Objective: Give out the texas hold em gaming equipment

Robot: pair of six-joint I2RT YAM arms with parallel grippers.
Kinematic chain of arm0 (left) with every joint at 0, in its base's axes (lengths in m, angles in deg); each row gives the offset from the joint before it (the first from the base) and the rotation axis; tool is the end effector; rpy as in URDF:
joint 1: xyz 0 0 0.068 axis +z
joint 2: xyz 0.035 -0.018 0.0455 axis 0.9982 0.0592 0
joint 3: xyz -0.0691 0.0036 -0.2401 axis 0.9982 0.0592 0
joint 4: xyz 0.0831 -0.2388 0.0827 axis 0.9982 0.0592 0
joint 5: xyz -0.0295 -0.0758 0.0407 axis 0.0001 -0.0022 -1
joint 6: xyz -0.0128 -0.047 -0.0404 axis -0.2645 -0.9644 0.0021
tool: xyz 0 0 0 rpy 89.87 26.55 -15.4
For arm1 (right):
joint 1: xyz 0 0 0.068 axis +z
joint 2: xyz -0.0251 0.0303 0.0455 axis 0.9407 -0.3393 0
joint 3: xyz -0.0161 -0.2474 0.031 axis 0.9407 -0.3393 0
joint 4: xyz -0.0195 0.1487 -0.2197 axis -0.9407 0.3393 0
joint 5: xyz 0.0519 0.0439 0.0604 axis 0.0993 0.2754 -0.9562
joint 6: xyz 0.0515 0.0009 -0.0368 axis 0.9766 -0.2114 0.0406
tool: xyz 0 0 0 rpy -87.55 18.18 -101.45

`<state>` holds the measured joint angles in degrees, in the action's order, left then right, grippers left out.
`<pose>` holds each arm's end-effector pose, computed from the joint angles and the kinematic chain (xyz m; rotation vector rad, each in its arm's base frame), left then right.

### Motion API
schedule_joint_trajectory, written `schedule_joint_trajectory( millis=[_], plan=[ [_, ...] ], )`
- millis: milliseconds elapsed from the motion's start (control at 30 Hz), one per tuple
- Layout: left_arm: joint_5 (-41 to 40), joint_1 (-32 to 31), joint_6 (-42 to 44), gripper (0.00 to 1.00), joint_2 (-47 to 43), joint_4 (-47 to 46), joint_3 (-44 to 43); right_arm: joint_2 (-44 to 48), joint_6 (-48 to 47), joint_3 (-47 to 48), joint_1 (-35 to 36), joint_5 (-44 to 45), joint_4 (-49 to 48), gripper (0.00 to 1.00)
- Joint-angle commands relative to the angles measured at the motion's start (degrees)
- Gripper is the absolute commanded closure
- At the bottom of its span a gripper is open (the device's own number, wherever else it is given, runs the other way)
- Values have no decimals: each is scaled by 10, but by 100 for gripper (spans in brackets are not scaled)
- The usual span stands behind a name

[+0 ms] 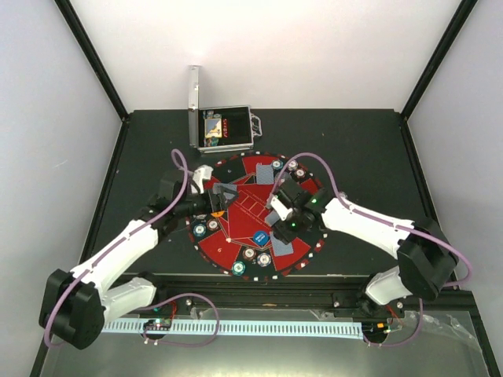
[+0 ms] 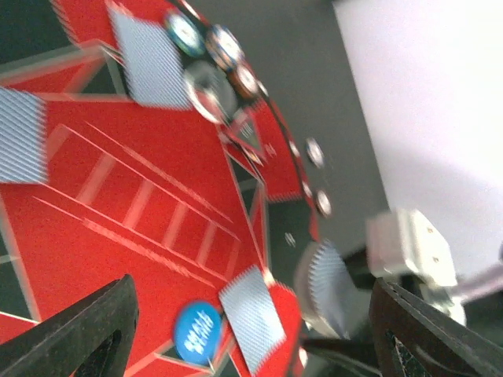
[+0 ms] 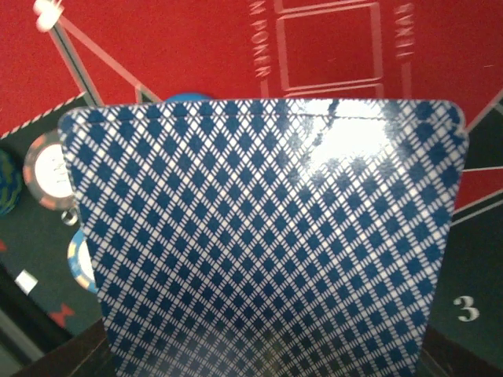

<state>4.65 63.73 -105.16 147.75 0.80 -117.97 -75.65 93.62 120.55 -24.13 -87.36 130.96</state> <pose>0.2256 -0.1161 0.2115 -0.1056 2.2505 -1.0756 0.1941 0.2077 0.1761 -1.0162 2.6423 0.3442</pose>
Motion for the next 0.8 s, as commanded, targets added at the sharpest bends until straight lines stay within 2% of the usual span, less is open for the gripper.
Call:
schedule_joint_trajectory(
  millis=[0,100,267,767],
  plan=[
    [270,3,70,20,49,48,-25,-8,-18,31,49,-12,38,39],
    [347,0,68,23,101,4,-7,-14,-18,43,71,-17,47,39],
    [401,-7,89,24,170,-11,-9,-18,-17,60,92,-21,55,39],
    [449,-57,98,24,290,-38,-53,-27,-25,71,108,-28,58,39]
  ],
)
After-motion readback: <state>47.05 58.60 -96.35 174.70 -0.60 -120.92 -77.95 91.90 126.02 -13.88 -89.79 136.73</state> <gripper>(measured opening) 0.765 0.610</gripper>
